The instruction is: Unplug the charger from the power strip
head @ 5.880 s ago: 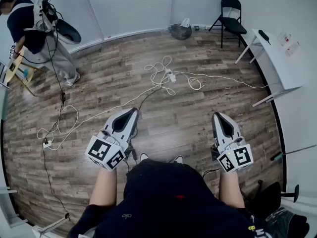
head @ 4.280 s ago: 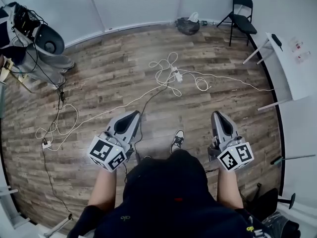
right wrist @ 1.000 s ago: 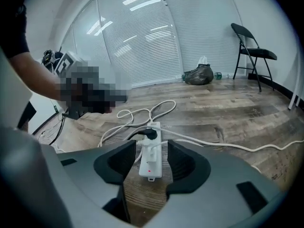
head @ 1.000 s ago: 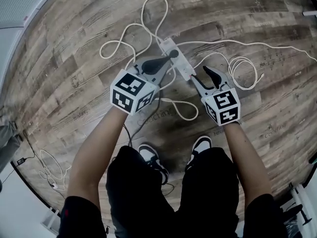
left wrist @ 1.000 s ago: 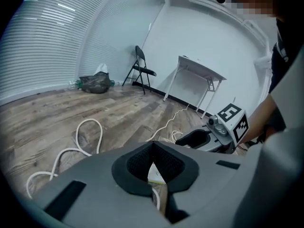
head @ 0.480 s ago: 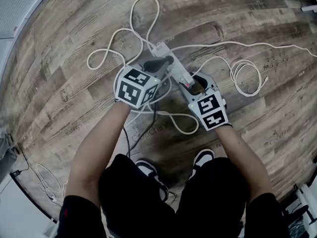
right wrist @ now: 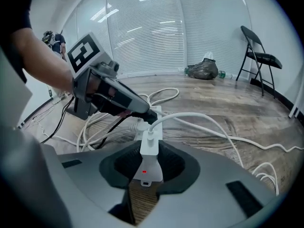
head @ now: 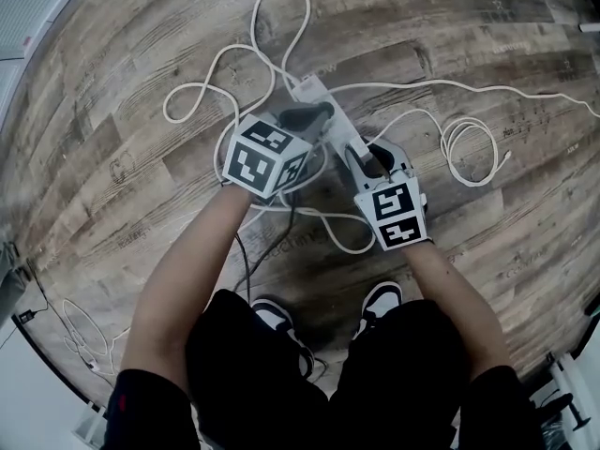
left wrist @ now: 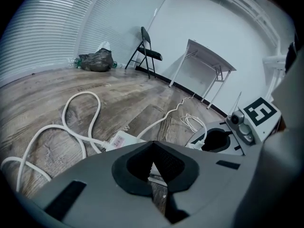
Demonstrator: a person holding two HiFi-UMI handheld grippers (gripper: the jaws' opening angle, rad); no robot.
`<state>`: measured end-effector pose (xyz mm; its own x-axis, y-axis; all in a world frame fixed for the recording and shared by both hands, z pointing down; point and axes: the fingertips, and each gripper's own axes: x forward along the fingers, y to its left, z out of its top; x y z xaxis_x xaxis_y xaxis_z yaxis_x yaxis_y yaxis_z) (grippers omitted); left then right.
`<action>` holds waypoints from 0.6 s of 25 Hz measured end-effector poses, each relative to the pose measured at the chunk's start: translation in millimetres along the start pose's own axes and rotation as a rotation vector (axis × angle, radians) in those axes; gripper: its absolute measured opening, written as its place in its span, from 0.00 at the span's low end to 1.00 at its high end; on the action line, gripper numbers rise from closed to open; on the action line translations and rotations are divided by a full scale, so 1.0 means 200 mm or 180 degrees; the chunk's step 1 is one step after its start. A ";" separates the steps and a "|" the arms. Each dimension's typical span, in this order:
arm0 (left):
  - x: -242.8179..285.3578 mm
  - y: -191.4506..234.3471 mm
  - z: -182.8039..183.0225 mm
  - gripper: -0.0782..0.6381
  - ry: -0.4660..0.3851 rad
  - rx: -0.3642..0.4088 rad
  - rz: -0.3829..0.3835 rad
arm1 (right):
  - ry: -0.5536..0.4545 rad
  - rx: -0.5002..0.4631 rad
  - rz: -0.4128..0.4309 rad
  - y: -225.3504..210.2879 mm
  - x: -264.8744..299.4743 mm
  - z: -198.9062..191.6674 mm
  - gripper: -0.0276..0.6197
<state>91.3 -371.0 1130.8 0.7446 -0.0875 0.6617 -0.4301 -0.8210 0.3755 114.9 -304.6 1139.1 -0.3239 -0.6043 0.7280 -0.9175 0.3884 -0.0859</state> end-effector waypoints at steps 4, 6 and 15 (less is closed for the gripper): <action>0.00 0.01 0.00 0.14 0.0008 0.0019 0.0057 | -0.0064 -0.0074 -0.0021 0.00 -0.02 0.04 0.21; 0.01 0.00 0.00 0.14 0.0045 -0.0037 0.0068 | -0.0123 -0.0101 -0.0044 -0.01 -0.05 0.07 0.21; -0.32 -0.11 0.29 0.14 -0.0395 0.0059 0.0374 | -0.0459 0.0179 -0.0195 -0.19 -0.45 0.36 0.21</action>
<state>82.4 -379.4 1042.2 0.7475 -0.2515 0.6148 -0.5093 -0.8111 0.2875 161.7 -314.6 1027.2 -0.2931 -0.7208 0.6281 -0.9467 0.3107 -0.0853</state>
